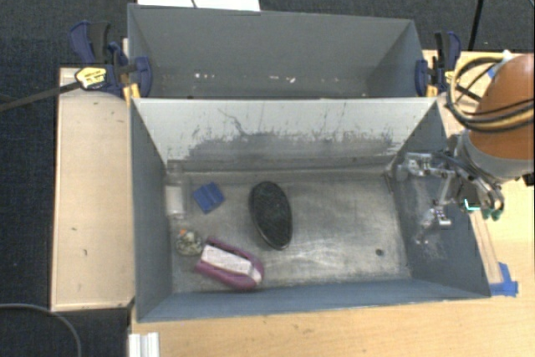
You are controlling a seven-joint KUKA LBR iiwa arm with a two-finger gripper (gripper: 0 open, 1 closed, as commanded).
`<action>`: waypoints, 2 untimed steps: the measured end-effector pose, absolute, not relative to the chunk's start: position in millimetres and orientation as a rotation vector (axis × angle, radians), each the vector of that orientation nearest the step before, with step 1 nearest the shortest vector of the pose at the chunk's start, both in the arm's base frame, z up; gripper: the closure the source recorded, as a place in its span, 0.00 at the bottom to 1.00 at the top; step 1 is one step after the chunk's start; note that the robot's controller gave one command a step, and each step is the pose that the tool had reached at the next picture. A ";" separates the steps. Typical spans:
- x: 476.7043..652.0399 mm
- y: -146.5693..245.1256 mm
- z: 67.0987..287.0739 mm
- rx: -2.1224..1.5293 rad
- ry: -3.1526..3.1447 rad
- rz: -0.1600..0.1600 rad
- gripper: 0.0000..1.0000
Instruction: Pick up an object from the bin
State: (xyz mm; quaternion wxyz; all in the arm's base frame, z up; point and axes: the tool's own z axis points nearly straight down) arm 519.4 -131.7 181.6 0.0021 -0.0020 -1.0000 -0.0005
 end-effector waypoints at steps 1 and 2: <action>593.6 -60.8 121.0 0.153 -3.142 -0.006 0.00; 580.5 40.7 161.5 0.287 -3.137 -0.007 0.00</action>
Offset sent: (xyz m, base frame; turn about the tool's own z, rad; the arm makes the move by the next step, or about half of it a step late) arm 0.0722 0.0653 -0.0580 -0.0931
